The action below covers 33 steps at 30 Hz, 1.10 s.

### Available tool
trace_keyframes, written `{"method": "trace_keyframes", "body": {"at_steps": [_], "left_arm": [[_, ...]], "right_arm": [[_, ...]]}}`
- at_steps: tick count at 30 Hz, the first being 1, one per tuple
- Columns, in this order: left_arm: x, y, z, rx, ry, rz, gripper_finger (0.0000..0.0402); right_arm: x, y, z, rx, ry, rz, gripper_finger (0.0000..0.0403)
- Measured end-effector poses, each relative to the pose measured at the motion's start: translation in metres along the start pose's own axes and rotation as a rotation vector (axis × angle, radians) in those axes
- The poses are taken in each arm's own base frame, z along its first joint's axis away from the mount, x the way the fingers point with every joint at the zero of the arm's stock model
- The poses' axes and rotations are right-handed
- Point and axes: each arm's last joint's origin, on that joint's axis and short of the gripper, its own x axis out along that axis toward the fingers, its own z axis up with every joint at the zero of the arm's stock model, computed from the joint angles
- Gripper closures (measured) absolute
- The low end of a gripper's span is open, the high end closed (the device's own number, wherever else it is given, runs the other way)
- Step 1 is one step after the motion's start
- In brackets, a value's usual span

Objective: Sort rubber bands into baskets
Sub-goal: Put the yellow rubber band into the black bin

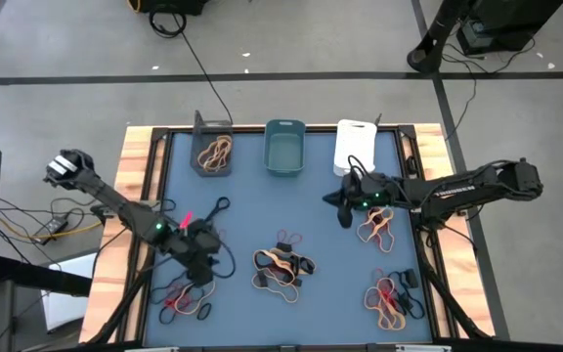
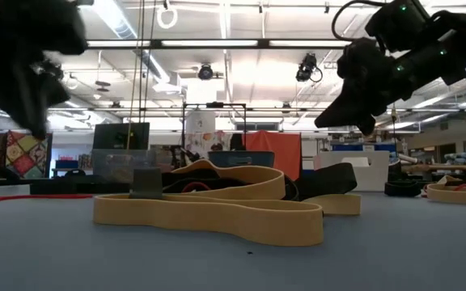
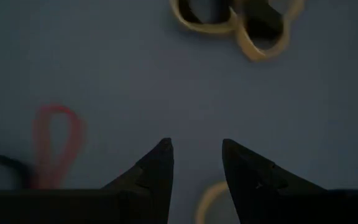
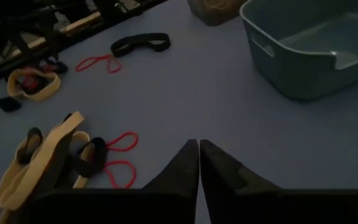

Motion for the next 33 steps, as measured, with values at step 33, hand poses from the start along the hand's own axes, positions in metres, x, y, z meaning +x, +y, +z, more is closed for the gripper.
{"method": "trace_keyframes", "body": {"at_steps": [33], "left_arm": [[0.04,-0.009,-0.046,0.091,0.204,0.043,0.0303]], "right_arm": [[0.0,0.001,-0.001,-0.063,-0.007,-0.029,0.0359]]}}
